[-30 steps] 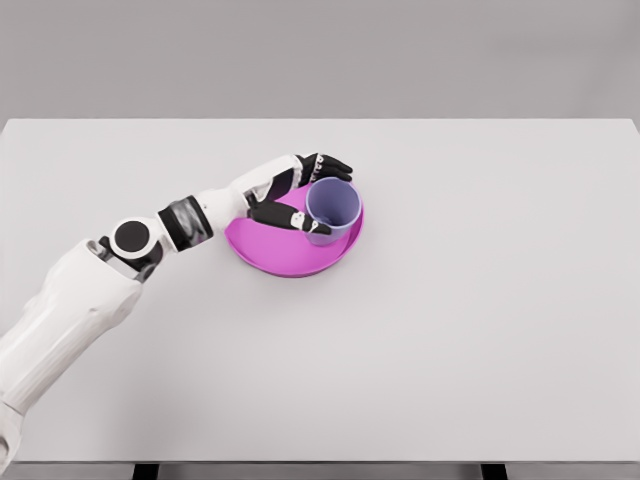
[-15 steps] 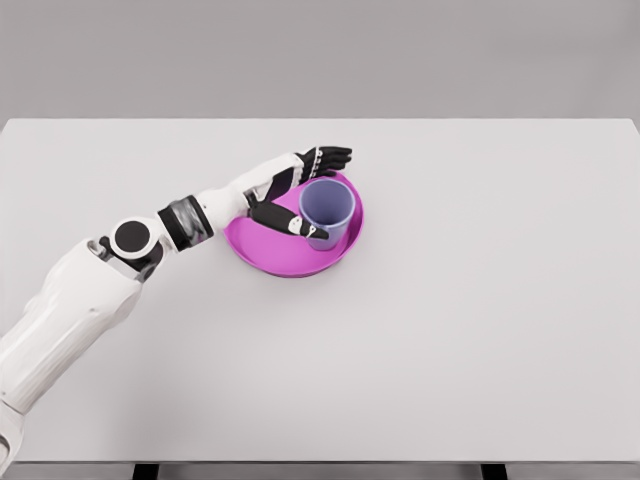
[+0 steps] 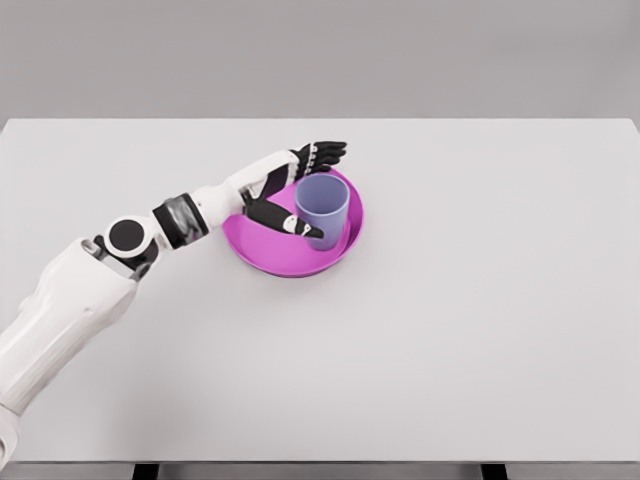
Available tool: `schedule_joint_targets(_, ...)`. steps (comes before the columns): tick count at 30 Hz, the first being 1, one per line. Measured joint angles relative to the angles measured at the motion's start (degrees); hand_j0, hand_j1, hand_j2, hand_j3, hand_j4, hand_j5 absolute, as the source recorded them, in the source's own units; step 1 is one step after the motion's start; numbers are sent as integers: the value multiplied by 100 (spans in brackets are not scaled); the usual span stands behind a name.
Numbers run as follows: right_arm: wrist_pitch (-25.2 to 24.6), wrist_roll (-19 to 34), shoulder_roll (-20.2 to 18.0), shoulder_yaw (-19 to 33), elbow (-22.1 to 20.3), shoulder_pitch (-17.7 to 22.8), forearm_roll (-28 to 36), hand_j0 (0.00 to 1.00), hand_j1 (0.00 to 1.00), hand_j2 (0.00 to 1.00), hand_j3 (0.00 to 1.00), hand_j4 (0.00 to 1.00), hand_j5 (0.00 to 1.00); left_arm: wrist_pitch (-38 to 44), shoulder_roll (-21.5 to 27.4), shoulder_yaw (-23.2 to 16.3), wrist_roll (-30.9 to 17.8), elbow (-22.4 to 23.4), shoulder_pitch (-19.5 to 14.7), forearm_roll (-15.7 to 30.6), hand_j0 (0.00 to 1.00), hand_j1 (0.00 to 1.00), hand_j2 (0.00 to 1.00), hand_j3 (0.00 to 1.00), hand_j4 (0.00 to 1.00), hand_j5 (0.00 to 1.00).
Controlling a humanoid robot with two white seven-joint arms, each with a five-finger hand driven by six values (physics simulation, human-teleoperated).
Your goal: Flip the cup with left arm and place it on the plate
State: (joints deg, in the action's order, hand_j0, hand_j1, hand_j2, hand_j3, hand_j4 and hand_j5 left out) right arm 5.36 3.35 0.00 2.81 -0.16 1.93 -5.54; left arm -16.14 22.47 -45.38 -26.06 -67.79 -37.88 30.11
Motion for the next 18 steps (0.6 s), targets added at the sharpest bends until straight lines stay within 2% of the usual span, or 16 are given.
schedule_joint_targets(11, 0, 0, 0, 0, -1, 0, 0, 100, 100, 100, 100, 100, 100, 23, 24, 125, 12, 190, 35, -18, 100, 100, 100, 100, 100, 100)
schedule_joint_targets(18, 0, 0, 0, 2, 0, 0, 0, 100, 100, 100, 100, 100, 100, -3, 555, 165, 13, 219, 61, -80, 100, 100, 100, 100, 100, 100)
